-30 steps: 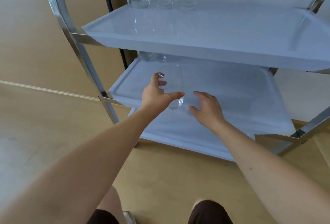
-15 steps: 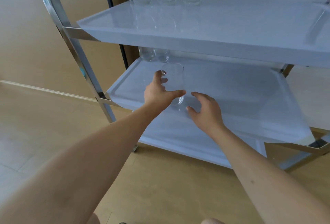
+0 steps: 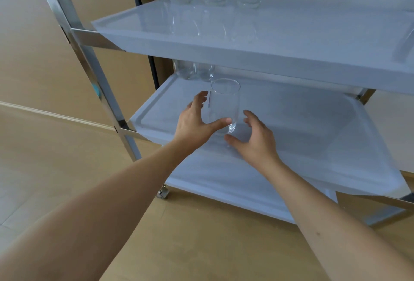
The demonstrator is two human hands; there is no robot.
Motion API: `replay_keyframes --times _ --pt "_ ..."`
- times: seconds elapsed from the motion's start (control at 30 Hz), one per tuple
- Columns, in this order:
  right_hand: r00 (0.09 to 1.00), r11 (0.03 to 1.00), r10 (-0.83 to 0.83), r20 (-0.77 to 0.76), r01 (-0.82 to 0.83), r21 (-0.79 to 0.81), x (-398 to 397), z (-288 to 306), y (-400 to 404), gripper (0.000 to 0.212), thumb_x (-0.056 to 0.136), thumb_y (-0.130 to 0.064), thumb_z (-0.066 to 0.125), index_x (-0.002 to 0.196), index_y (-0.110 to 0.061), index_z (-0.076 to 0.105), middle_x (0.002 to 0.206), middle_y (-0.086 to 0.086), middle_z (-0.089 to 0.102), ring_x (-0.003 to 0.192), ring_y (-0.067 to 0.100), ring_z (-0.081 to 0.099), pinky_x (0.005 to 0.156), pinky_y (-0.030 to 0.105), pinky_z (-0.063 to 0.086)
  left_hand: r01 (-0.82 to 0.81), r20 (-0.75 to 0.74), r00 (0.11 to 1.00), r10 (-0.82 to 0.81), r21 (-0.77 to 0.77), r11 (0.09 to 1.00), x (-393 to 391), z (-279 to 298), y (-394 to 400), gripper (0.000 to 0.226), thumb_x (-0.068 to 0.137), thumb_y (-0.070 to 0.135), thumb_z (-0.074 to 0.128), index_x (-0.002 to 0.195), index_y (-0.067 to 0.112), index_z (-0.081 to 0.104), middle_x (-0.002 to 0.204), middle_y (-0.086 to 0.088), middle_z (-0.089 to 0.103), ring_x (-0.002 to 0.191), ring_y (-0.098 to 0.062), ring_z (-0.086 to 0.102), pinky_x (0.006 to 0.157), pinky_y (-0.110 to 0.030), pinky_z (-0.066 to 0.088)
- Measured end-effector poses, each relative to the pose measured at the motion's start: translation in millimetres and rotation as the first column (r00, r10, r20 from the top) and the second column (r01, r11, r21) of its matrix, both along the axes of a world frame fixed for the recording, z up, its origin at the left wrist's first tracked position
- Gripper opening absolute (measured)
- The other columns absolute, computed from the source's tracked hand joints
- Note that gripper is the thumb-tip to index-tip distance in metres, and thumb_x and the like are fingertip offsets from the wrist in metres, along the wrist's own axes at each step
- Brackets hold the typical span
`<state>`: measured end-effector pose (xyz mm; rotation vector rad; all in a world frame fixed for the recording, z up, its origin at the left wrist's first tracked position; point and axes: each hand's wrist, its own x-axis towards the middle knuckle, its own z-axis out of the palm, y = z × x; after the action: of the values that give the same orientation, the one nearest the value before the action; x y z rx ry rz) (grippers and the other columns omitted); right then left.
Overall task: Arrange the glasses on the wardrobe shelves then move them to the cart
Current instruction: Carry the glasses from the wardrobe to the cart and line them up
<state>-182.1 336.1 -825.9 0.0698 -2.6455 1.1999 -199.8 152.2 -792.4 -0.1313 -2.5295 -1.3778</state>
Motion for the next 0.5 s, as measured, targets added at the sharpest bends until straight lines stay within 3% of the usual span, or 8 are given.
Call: replay_keyframes --times 0.07,0.17,0.3,0.5 --pt "1.000 1.000 0.012 0.021 -0.012 -0.022 -7.2 3.6 -8.9 0.109 0.069 -0.057 0.085 0.156 -0.025 0.028 0.143 0.002 0.055 0.131 0.019 0.052 0.105 0.032 0.042 -0.006 -0.018 1.000 0.004 -0.121 0.993 -3.7 -7.2 -20.3 0.085 0.080 0.065 0.073 0.148 0.028 0.039 0.146 0.002 0.052 0.133 -0.019 0.048 0.105 -0.039 0.046" --pt "0.999 0.998 0.034 -0.006 -0.035 -0.048 -20.0 9.7 -20.3 0.122 0.063 -0.054 0.091 0.157 -0.025 0.021 0.137 0.000 0.057 0.121 0.017 0.058 0.101 0.034 0.047 -0.045 -0.043 0.999 0.033 -0.318 0.947 -17.0 -18.1 -49.1 0.064 0.093 0.059 0.061 0.144 0.022 0.049 0.145 -0.004 0.055 0.136 -0.027 0.045 0.104 -0.036 0.038" --pt "0.998 0.996 0.028 -0.055 -0.033 -0.086 -33.5 12.8 -31.8 0.111 0.062 -0.045 0.095 0.149 -0.027 0.028 0.119 -0.005 0.060 0.104 0.018 0.062 0.092 0.042 0.052 -0.018 0.002 1.000 0.022 -0.551 0.834 -47.0 -28.3 -69.1 0.055 0.097 0.051 0.056 0.144 0.023 0.052 0.149 -0.003 0.051 0.142 -0.028 0.036 0.112 -0.043 0.034" --pt "0.993 0.985 -0.013 -0.119 -0.007 -0.172 -63.1 1.8 -43.0 0.092 0.060 -0.037 0.098 0.133 -0.025 0.043 0.112 -0.007 0.061 0.103 0.018 0.062 0.092 0.038 0.052 -0.004 0.030 0.999 0.026 -0.590 0.807 -103.5 -29.2 -63.9 0.049 0.096 0.053 0.055 0.138 0.027 0.057 0.144 -0.002 0.055 0.136 -0.029 0.042 0.107 -0.043 0.037"
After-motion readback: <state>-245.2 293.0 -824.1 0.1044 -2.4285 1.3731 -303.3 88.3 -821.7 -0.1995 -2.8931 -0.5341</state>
